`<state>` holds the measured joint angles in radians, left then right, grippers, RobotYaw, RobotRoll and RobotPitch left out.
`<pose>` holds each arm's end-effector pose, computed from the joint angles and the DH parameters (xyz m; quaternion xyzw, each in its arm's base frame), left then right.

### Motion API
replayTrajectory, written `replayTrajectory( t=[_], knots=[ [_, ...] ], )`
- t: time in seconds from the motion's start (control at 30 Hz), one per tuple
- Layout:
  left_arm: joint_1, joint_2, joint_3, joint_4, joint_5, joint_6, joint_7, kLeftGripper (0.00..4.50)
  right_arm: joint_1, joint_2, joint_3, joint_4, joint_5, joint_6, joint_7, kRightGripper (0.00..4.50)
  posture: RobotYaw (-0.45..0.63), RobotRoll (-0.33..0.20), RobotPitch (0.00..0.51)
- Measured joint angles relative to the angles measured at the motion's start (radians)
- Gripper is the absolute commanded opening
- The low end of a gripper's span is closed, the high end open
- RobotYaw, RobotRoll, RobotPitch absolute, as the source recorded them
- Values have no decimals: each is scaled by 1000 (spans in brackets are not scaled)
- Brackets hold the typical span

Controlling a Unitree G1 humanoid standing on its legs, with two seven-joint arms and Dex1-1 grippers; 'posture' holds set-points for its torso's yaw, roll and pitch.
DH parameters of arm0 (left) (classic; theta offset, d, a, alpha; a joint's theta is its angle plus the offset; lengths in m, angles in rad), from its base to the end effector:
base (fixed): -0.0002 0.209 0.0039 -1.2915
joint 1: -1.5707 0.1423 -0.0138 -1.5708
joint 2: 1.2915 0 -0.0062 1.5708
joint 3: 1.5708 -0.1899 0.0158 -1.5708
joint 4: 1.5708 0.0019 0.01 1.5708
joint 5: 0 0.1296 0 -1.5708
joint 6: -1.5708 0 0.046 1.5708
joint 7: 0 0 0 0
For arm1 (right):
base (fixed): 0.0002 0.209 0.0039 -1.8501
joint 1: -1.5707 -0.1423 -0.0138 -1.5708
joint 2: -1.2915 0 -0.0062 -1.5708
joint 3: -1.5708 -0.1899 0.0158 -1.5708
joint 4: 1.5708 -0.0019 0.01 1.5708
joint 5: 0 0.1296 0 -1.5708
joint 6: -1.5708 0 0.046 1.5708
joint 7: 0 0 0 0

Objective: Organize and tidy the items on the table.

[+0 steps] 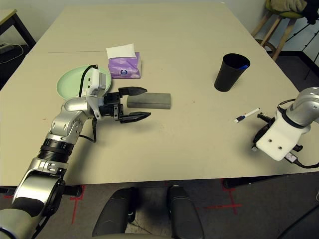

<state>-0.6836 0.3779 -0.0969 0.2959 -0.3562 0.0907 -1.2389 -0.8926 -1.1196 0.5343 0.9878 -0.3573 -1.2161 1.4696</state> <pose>0.3117 0.1767 0.1610 0.1012 -0.0869 -0.6360 0.7600 0.2679 -0.3288 0.2126 -0.6664 0.2382 0.6279 0.3240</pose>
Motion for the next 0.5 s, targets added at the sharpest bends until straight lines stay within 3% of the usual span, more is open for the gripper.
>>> replayTrajectory(
  t=[0.23, 0.5],
  knots=[
    [0, 0, 0, 0, 0, 0, 0, 4500, -1, 3, 0, -1, 41, 28, 43, 298, 83, 0, 151],
    [-4, 2, 0, 4, 0, 0, -1, 4500, -31, 24, -6, -28, 171, 148, 127, 298, 78, 0, 146]
  ],
)
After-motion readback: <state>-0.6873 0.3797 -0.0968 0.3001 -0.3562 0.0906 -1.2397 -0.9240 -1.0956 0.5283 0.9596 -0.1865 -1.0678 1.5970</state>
